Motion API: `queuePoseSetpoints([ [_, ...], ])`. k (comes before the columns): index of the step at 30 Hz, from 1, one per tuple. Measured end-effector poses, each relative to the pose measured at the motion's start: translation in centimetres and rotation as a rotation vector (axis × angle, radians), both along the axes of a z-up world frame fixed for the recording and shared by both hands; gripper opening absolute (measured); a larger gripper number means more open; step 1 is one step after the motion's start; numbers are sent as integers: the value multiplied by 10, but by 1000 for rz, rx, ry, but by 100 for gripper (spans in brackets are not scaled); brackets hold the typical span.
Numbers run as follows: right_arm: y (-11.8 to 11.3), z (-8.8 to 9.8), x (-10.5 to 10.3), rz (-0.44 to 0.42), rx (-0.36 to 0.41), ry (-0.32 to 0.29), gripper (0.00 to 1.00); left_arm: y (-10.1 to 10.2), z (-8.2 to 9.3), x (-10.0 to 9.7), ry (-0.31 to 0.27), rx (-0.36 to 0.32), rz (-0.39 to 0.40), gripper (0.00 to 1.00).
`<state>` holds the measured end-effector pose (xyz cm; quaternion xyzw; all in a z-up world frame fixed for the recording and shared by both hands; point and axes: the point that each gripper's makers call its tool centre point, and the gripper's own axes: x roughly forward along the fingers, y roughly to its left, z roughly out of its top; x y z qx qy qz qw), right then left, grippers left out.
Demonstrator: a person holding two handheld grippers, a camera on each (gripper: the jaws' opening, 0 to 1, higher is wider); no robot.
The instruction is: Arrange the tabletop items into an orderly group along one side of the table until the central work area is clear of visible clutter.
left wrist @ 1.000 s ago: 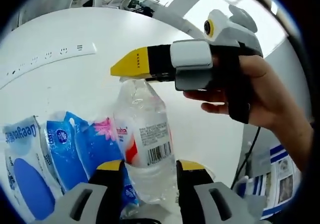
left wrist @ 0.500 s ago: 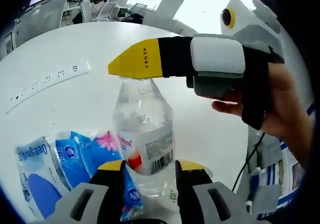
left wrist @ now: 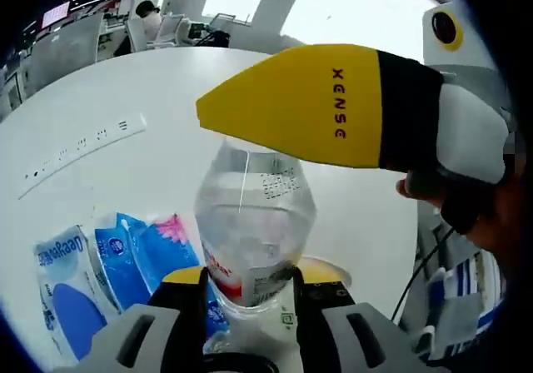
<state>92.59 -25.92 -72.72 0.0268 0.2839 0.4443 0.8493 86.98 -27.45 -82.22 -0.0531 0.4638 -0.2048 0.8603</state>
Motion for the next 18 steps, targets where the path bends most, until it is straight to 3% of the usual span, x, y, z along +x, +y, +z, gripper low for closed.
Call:
queuePoseSetpoints([
  [5, -9, 4, -17, -15, -11, -28, 17, -2, 1, -8, -31, 20, -37, 39],
  [13, -11, 8, -51, 21, -62, -102, 17, -1, -2, -24, -30, 24, -42, 38],
  [18, -12, 7, -60, 39, -70, -111, 18, -1, -3, -32, -30, 21, -43, 38],
])
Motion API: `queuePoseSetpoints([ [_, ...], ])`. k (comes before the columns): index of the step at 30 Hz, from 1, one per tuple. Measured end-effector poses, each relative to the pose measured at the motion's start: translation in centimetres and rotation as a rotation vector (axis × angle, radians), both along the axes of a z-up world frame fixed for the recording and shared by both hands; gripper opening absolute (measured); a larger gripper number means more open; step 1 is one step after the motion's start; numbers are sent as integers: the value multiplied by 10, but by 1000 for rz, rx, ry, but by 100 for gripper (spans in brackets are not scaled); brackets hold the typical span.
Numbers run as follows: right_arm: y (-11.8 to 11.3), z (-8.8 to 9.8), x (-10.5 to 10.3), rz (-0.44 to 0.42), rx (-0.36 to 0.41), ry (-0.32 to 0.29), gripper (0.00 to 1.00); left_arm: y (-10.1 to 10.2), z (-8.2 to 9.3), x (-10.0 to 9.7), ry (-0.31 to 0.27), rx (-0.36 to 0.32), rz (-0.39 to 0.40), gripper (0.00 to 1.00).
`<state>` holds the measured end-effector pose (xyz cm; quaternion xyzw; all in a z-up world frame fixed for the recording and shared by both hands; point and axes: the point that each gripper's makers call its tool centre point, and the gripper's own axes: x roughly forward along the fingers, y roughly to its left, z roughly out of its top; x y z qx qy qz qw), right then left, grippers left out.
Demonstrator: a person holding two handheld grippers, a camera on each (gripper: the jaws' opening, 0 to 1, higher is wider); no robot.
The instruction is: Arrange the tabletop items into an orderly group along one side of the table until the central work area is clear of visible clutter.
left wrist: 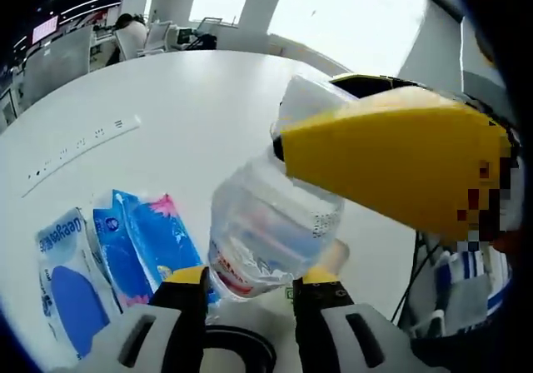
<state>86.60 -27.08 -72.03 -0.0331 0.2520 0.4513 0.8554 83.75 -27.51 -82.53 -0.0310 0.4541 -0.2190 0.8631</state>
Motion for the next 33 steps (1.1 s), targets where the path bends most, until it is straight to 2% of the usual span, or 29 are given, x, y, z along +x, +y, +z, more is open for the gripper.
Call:
queuePoseSetpoints([
  [5, -1, 0, -5, 14, -9, -1, 18, -6, 0, -8, -39, -7, -57, 54],
  [7, 1, 0, -8, 23, -12, 0, 18, -5, 0, -11, -45, -9, -48, 60],
  [8, 1, 0, -7, 24, -15, -2, 18, -5, 1, -10, -66, -8, -41, 63],
  [10, 1, -1, -7, 24, -16, 1, 18, -7, 2, -9, -78, -18, -31, 75],
  [11, 1, -1, -8, 28, -17, 1, 18, -9, 1, -13, -80, -7, -50, 77],
  [14, 2, -1, -9, 29, -23, -4, 18, -9, 3, -13, -116, 38, -78, 73],
  [16, 1, -1, -8, 23, -22, -4, 18, -10, 9, -9, -130, -13, 2, 64],
  [17, 1, -2, -7, 12, -19, 2, 18, -8, 10, -6, -146, -12, 26, 64],
  [19, 0, -2, -7, 3, -18, 4, 18, -9, 9, -7, -154, 33, 18, 64],
  [21, 1, -2, -8, -11, -14, 11, 18, -10, 10, -5, -161, 38, 44, 63],
  [23, 1, -1, -8, -26, -14, 16, 18, -8, 10, -1, -173, 47, 108, 62],
  [26, 1, -1, -8, -42, -14, 18, 18, -8, 10, 2, -192, 54, 143, 59],
  [29, 1, -1, -11, -32, -31, 11, 18, -7, 12, 3, -218, 83, 143, 55],
  [33, 0, 1, -12, -29, -30, 6, 18, -4, 9, 2, -215, 89, 162, 50],
])
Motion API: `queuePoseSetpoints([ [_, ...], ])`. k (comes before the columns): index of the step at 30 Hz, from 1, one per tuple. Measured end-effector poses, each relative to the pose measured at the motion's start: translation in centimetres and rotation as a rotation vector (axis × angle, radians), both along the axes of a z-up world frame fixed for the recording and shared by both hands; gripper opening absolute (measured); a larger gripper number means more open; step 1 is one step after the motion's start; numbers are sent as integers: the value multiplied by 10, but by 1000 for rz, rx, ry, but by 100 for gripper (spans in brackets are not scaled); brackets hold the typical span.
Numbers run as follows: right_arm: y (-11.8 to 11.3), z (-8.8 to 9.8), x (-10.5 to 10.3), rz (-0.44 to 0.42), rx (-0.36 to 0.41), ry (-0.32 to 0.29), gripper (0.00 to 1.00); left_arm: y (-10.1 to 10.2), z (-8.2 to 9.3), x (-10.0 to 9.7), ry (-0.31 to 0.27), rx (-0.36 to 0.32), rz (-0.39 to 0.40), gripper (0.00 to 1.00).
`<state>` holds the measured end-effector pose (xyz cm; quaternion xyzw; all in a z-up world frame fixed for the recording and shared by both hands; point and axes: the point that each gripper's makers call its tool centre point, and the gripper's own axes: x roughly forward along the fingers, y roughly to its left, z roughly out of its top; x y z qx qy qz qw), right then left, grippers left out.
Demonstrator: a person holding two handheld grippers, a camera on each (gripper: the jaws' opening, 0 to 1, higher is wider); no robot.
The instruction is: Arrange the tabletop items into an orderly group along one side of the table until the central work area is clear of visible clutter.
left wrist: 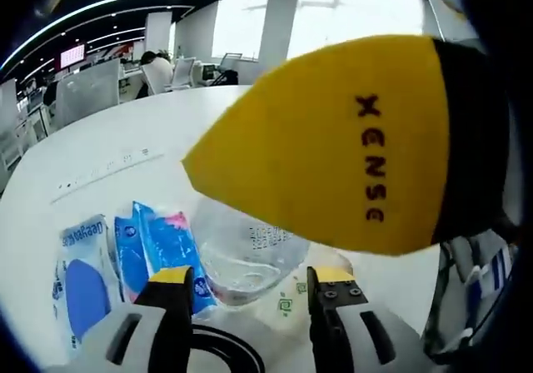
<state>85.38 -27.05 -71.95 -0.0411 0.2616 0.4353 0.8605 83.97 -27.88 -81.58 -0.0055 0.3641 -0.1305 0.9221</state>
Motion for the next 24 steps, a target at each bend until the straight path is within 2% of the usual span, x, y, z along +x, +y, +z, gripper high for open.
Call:
queuePoseSetpoints([
  [6, -1, 13, 4, 79, 3, -71, 21, 4, 2, 0, -19, -19, 16, 45],
  [13, -3, 25, 18, 262, -57, -163, 25, 3, 8, 4, -62, -20, 2, 44],
  [15, -2, 26, 13, 343, -58, -154, 26, 2, 9, 4, -65, -25, 4, 44],
  [19, -4, 22, 7, 448, -98, -162, 29, 1, 9, 3, -76, -24, 7, 43],
  [24, -2, 11, -1, 548, -123, -138, 31, 1, 7, 5, -85, -28, 21, 42],
])
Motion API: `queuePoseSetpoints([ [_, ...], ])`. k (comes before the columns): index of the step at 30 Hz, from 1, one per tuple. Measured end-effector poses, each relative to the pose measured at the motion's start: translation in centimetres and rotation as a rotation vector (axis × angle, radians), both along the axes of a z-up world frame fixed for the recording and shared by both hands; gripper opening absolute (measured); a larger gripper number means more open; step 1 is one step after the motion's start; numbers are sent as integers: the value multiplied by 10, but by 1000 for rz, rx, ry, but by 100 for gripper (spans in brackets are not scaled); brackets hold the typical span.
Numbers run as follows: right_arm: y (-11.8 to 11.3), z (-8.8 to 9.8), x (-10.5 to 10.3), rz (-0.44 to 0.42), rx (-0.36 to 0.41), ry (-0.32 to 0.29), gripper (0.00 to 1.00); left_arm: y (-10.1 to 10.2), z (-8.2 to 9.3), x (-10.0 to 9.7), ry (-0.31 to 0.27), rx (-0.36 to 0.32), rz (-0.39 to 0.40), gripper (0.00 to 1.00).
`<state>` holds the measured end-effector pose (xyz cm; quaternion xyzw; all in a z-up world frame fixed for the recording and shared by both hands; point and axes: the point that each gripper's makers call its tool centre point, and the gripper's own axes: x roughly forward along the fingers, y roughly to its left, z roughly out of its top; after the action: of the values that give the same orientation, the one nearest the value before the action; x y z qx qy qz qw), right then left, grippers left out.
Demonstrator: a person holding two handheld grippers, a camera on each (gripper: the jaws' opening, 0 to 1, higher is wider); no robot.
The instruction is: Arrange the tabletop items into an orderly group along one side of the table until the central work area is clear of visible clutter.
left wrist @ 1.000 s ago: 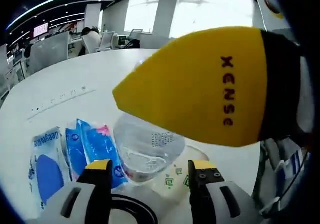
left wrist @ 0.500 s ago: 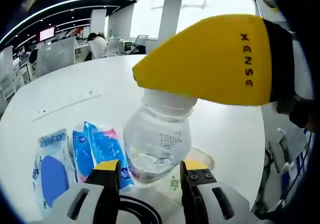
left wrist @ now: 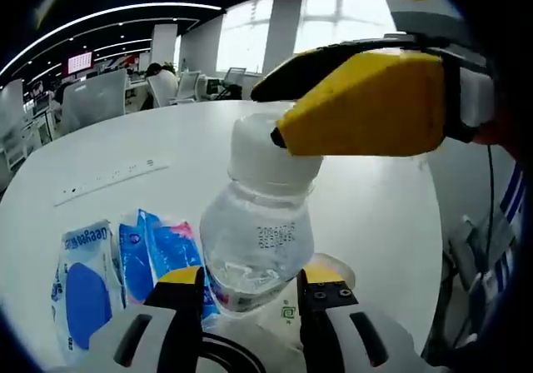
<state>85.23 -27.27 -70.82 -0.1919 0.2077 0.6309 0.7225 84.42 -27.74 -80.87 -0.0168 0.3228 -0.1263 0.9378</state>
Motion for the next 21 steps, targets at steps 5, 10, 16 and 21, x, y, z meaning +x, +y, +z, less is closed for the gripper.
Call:
queuePoseSetpoints([
  [5, 5, -16, -5, 56, -39, 4, 30, -2, -2, 4, -4, -9, 6, 42],
  [10, 9, -22, -9, 82, -28, 9, 20, -3, -2, 7, -19, -4, 12, 42],
  [16, 8, -23, -9, 69, -4, 20, 18, -3, -5, 12, -30, 11, -2, 42],
  [21, 8, -21, -4, 23, 6, 80, 18, -4, -3, 13, -32, 26, -28, 41],
])
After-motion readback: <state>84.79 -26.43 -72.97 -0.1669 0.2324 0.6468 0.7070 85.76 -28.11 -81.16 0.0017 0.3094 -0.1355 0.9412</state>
